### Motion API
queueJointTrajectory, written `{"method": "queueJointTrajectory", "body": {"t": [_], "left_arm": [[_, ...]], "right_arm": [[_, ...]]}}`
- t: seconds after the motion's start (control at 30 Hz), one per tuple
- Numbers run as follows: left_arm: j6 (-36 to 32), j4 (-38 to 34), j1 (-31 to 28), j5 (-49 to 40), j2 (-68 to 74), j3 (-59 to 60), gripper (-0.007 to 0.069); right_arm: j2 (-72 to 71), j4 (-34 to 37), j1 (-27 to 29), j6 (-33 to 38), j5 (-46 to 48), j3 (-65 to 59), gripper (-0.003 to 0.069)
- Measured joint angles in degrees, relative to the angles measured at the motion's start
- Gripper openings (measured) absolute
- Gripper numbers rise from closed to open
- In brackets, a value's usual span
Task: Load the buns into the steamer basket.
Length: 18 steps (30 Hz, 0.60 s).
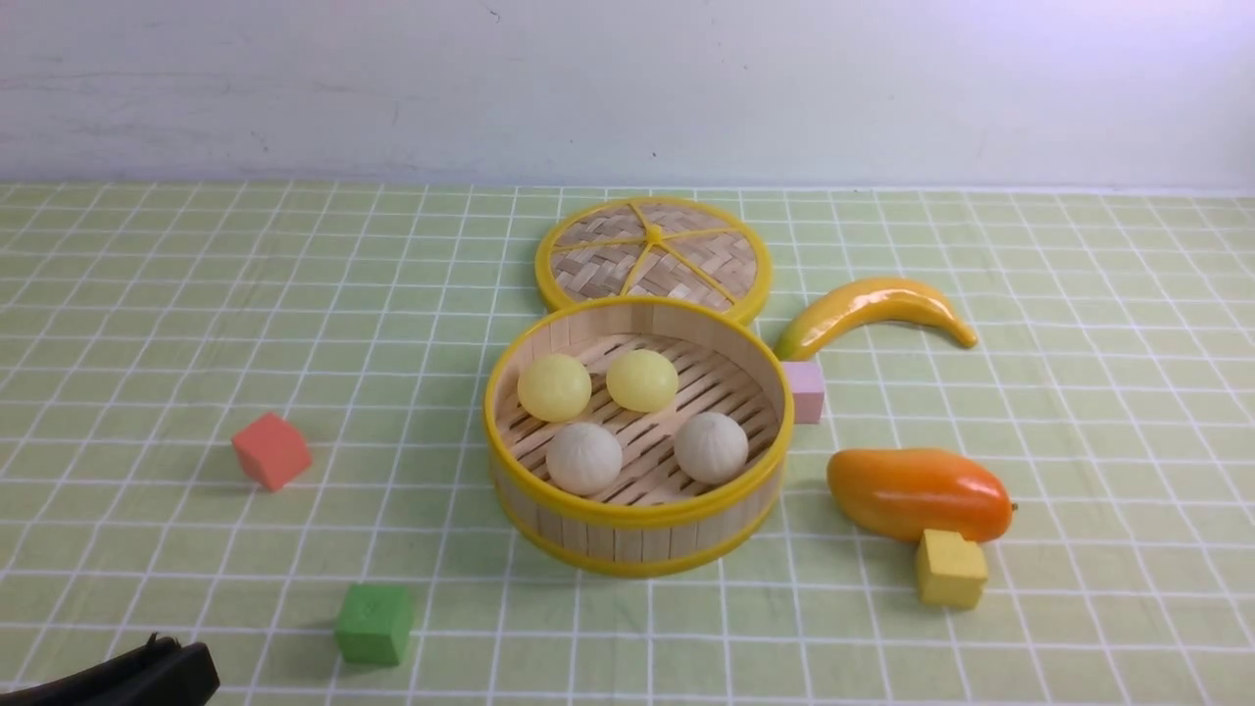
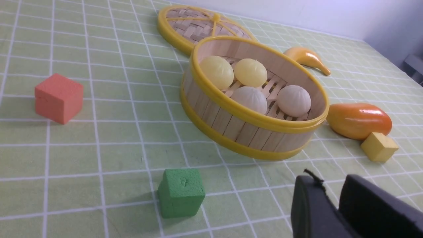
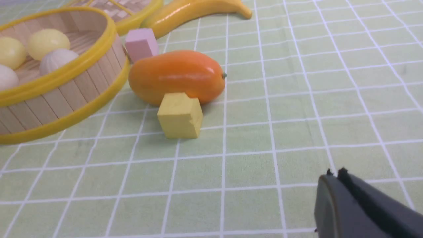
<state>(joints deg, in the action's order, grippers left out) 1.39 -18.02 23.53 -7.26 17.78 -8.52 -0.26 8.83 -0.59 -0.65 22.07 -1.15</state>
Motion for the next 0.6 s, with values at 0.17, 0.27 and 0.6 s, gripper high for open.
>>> {"method": "queueJointTrajectory", "body": {"t": [0.17,0.27,0.6], "left_arm": [[0.0,-0.1,0.0,0.0,0.0,0.0,0.0141],[0.0,-0.1,0.0,0.0,0.0,0.0,0.0144],[0.0,-0.1,0.0,0.0,0.0,0.0,0.0144]], "right_arm": [[-0.3,-0.4,0.2,-0.5,0.6,0.1,-0.0007],[-0.3,-0.3,0.5,-0.5,0.7,0.1,-0.0005],[-0.3,-0.1,0.6,-0.5,0.9,0.1,0.0003]]}}
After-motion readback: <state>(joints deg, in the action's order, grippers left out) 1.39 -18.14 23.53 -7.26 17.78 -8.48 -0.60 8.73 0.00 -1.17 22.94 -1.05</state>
